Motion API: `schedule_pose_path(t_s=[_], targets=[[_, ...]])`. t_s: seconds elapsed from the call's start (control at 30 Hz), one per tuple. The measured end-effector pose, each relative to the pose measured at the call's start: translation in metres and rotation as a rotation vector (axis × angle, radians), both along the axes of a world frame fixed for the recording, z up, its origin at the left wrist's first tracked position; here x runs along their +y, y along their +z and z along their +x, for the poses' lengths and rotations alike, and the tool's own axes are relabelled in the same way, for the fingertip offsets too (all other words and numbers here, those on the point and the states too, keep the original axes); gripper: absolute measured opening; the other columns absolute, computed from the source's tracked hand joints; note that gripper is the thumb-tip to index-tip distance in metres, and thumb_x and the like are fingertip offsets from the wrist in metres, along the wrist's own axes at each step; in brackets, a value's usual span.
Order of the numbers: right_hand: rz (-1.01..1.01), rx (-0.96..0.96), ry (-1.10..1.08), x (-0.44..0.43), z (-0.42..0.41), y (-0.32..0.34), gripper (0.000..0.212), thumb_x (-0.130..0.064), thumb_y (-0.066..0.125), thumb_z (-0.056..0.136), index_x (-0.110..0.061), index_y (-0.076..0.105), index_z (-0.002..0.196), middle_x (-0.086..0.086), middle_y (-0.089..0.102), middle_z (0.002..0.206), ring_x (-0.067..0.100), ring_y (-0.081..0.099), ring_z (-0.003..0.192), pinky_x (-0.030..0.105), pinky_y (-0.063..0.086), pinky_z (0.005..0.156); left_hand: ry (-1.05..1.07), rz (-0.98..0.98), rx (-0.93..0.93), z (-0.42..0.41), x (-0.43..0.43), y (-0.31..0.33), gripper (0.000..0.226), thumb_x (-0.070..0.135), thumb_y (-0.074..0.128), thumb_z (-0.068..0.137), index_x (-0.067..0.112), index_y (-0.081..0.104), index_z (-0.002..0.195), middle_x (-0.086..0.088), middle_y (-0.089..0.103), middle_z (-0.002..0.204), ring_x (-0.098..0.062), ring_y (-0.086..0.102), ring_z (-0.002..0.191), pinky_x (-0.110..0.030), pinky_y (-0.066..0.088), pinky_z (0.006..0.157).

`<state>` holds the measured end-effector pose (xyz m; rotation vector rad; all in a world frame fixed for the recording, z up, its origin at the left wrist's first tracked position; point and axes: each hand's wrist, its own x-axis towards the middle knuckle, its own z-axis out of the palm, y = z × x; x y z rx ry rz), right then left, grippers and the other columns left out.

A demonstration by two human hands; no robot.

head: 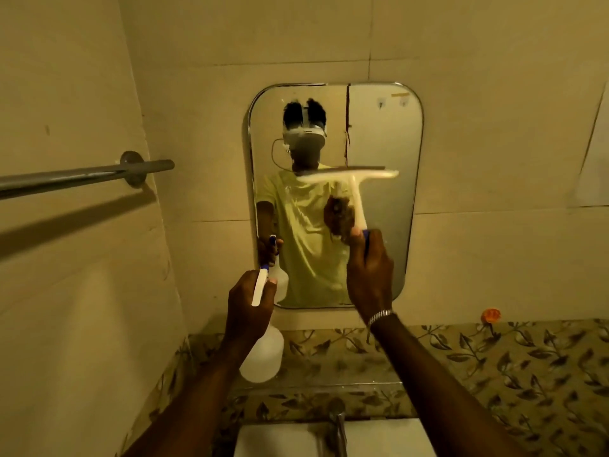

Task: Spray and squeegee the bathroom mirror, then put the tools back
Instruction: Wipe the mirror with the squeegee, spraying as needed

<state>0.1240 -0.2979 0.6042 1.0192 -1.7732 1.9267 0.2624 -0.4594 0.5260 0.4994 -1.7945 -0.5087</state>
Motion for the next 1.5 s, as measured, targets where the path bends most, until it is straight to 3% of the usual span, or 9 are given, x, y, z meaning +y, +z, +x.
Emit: schedule_pose_path(t_s=[0.17,0.37,0.63,0.83,0.97,1.03,1.1,1.33,1.5], targets=[[-0.041,0.066,-0.002,-0.011,-0.028,0.097,0.033,-0.046,0.042,0.107,-0.017,0.055,0.103,-0.007,0.059,0.07,0.0,0.056,0.054,0.016,0.044,0.046,-0.04,0.016,0.019,-0.008,0.005,-0.004,0.019,0.025,0.064,0.098,0.007,0.067,0.104,-0.003,0.067,0.089,-0.012,0.065,0.081,-0.019,0.053,0.066],[-0.045,0.07,0.014,-0.023,-0.041,0.143,0.039,-0.043,0.041,0.108,-0.007,0.056,0.113,0.011,0.071,0.093,0.028,0.071,0.08,0.049,0.062,0.074,-0.043,0.039,0.024,-0.014,0.007,-0.003,0.028,0.035,0.06,0.095,0.011,0.067,0.108,0.002,0.066,0.088,-0.008,0.066,0.081,-0.022,0.055,0.067],[-0.032,0.073,-0.015,-0.033,-0.05,0.148,0.04,-0.043,0.04,0.108,-0.007,0.056,0.114,0.01,0.071,0.092,0.023,0.071,0.078,0.044,0.063,0.074,-0.022,0.013,0.031,-0.02,0.001,-0.001,0.023,0.031,0.061,0.095,0.011,0.067,0.106,0.002,0.065,0.088,-0.008,0.065,0.078,-0.031,0.059,0.066],[-0.007,0.09,-0.042,-0.032,-0.052,0.098,0.039,-0.043,0.04,0.109,-0.007,0.055,0.112,0.006,0.069,0.087,0.013,0.064,0.068,0.02,0.046,0.055,-0.022,0.011,0.019,-0.024,-0.003,-0.008,0.018,0.019,0.066,0.097,0.008,0.067,0.111,-0.004,0.069,0.092,-0.013,0.067,0.081,-0.029,0.059,0.07],[0.035,0.066,-0.034,-0.025,-0.048,0.041,0.036,-0.042,0.04,0.109,-0.009,0.054,0.11,0.01,0.065,0.086,0.014,0.059,0.067,0.025,0.048,0.055,-0.029,-0.011,0.01,-0.025,-0.003,-0.015,0.02,0.018,0.068,0.097,0.004,0.067,0.111,-0.008,0.07,0.094,-0.017,0.066,0.082,-0.024,0.057,0.073],[0.065,0.06,-0.064,-0.022,-0.043,0.01,0.037,-0.042,0.04,0.109,-0.009,0.054,0.114,0.004,0.062,0.079,0.003,0.054,0.059,0.015,0.038,0.05,-0.048,-0.006,0.004,-0.026,-0.003,-0.018,0.019,0.02,0.067,0.097,0.005,0.067,0.11,-0.009,0.069,0.093,-0.019,0.067,0.082,-0.028,0.058,0.072],[0.105,0.028,-0.081,-0.017,-0.039,-0.023,0.036,-0.043,0.04,0.108,-0.01,0.054,0.111,-0.007,0.052,0.065,0.002,0.052,0.052,0.019,0.032,0.045,-0.071,0.01,0.005,-0.027,-0.002,-0.018,0.021,0.025,0.064,0.098,0.007,0.068,0.109,-0.006,0.069,0.092,-0.017,0.067,0.083,-0.028,0.056,0.07],[0.159,-0.081,-0.034,0.002,-0.02,-0.115,0.025,-0.044,0.042,0.106,-0.022,0.047,0.095,-0.007,0.051,0.057,-0.002,0.059,0.051,0.007,0.035,0.037,-0.048,0.002,-0.009,-0.029,0.0,-0.018,0.022,0.028,0.062,0.097,0.01,0.067,0.106,-0.003,0.067,0.087,-0.014,0.064,0.076,-0.025,0.053,0.064],[0.238,-0.124,-0.054,0.009,-0.017,-0.161,0.041,-0.057,0.034,0.099,-0.019,0.05,0.097,-0.006,0.053,0.061,0.009,0.052,0.048,0.02,0.04,0.043,-0.046,-0.003,-0.016,-0.026,0.002,-0.02,0.029,0.031,0.06,0.098,0.007,0.067,0.11,-0.005,0.069,0.092,-0.014,0.065,0.081,-0.016,0.05,0.069]])
